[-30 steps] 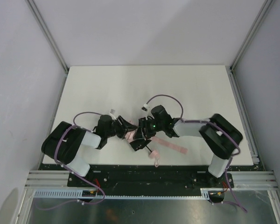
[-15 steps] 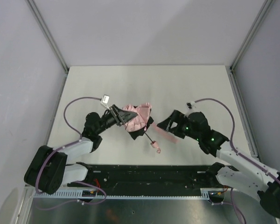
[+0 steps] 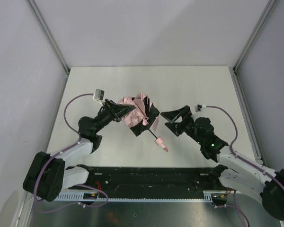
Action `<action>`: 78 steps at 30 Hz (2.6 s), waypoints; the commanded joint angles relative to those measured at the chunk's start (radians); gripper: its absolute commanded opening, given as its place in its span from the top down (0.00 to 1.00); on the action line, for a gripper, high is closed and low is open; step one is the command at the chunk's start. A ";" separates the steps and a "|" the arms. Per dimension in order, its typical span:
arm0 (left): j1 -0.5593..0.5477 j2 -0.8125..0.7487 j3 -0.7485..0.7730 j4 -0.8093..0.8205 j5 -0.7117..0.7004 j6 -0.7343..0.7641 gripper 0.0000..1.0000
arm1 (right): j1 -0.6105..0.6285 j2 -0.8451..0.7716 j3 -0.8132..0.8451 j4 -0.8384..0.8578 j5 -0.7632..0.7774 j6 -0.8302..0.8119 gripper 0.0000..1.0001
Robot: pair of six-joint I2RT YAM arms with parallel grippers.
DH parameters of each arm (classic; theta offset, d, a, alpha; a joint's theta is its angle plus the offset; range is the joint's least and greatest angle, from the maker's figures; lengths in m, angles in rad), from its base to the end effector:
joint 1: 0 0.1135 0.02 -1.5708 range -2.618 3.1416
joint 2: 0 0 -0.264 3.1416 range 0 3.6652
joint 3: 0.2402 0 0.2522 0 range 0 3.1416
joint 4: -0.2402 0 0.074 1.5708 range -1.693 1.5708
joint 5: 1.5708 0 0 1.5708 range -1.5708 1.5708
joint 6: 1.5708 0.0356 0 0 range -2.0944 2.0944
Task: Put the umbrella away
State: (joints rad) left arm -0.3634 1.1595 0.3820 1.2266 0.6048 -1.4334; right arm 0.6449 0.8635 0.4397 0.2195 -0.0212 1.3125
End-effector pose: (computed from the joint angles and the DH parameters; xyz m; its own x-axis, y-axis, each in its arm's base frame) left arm 0.2023 -0.0986 0.2712 -0.7083 -0.6024 -0.3679 0.5076 -0.0725 -0.8585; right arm 0.1624 0.1231 0.2459 -0.6385 0.7293 -0.2460 -0.0010 0.3188 0.9478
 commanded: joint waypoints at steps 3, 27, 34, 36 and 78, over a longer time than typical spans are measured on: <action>0.004 -0.026 0.003 0.232 -0.041 -0.166 1.00 | 0.129 0.172 0.002 0.565 0.104 0.184 0.01; 0.017 0.008 0.021 0.317 -0.043 -0.187 1.00 | 0.255 0.090 -0.017 0.283 0.156 0.485 0.01; 0.014 0.006 0.005 0.331 -0.031 -0.219 1.00 | 0.267 0.182 -0.013 0.461 0.167 0.568 0.01; 0.011 -0.013 -0.008 0.334 -0.026 -0.227 1.00 | 0.258 0.213 -0.007 0.513 0.185 0.563 0.01; -0.010 0.077 -0.072 -0.588 -0.184 0.329 1.00 | -0.200 0.968 0.240 1.218 -0.414 0.089 1.00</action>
State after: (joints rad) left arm -0.3698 1.1427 0.2516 0.8158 0.4828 -1.2480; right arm 0.4595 1.7424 0.6296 1.2316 -0.3637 1.4456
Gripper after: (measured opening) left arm 0.478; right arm 0.007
